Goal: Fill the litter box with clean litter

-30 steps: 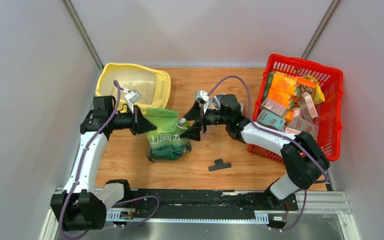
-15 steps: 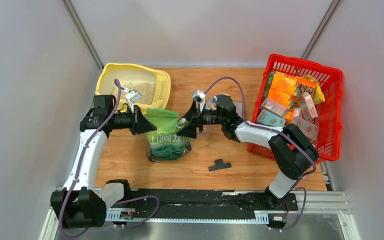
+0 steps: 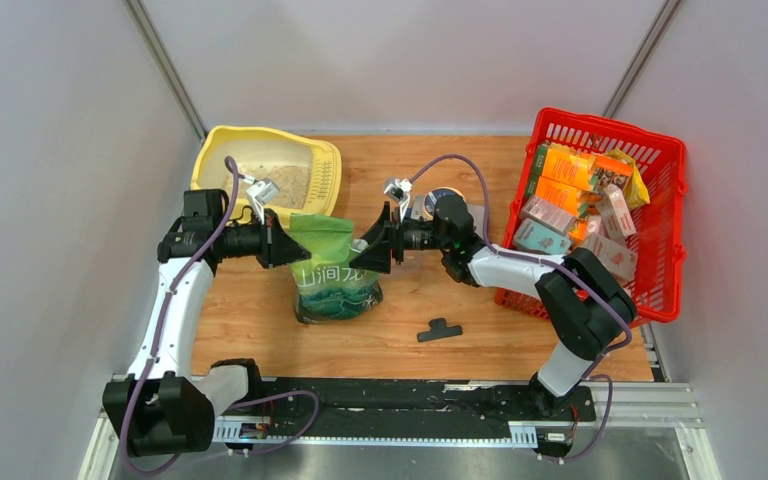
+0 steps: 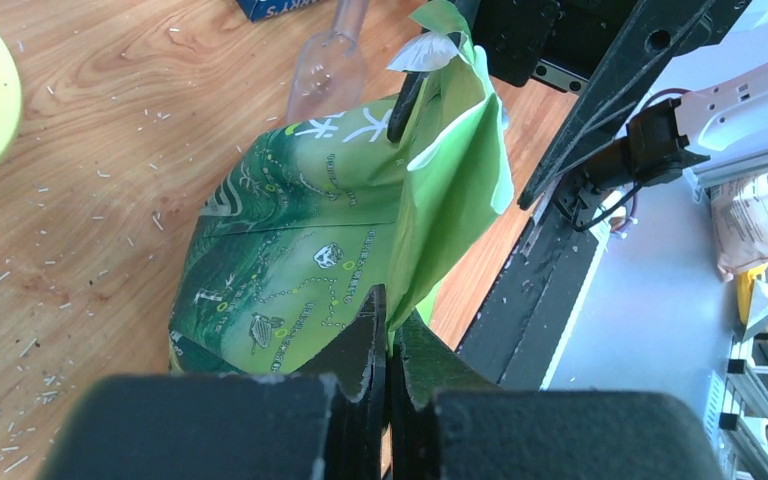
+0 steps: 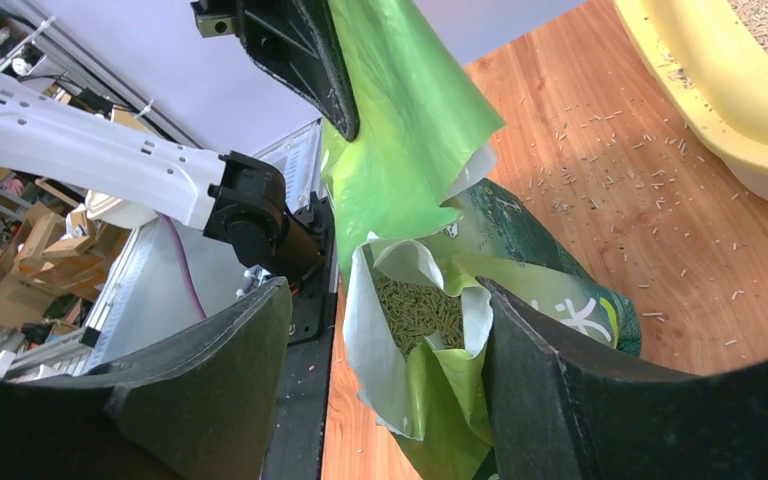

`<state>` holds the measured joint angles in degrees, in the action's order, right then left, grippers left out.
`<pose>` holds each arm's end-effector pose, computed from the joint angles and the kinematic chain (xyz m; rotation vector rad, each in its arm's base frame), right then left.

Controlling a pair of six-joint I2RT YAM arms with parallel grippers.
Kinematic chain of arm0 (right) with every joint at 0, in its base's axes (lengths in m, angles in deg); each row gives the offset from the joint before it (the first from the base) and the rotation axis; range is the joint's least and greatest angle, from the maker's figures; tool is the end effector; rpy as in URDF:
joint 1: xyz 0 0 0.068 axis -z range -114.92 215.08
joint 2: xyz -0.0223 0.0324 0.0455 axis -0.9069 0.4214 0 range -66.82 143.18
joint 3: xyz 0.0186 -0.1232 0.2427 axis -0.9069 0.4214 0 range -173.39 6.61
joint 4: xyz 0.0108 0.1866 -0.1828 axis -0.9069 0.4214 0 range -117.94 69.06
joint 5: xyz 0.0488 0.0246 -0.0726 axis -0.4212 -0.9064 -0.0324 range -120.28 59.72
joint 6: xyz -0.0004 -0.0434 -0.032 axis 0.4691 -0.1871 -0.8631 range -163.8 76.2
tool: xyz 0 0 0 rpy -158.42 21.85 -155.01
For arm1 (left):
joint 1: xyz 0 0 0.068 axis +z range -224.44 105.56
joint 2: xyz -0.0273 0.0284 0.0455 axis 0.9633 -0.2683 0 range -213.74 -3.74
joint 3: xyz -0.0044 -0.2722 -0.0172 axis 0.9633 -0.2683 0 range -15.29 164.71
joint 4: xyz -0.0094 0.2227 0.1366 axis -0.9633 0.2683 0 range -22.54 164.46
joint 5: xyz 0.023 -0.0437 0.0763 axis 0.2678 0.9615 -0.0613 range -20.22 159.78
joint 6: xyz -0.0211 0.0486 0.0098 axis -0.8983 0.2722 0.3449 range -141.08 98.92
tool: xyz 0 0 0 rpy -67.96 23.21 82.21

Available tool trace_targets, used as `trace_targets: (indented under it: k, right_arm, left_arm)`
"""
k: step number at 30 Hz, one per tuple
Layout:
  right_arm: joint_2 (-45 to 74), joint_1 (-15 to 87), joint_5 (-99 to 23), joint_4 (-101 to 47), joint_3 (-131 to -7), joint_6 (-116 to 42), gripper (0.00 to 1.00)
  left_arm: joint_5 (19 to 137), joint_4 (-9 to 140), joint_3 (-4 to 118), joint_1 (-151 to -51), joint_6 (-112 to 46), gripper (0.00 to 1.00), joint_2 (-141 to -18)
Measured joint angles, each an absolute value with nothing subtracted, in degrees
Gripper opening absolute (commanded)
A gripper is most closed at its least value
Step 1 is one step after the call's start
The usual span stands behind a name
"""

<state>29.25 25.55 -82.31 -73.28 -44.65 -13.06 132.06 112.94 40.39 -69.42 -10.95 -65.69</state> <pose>0.2597 0.2507 0.2468 -0.9327 1.5758 1.6098 0.2040 -0.0137 0.3083 0.5338 2.0808 -1.1630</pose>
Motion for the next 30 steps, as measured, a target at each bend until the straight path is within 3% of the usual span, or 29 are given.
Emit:
trace_targets:
  k: [15,22,30]
  right_arm:
    - [30.4,25.1,-76.7,-73.4,-44.3,-9.1,0.66]
    - [32.4,24.9,-76.5,-74.3,-44.5,-9.0,0.52]
    - [33.8,24.9,-79.4,-76.5,-46.3,-4.2,0.45]
  left_arm:
    - [132.3,112.8,40.4,-68.7,-10.9,0.00,-65.7]
    - [132.3,112.9,40.4,-68.5,-10.9,0.00,-65.8]
    - [132.7,112.9,40.4,-68.0,-10.9,0.00,-66.3]
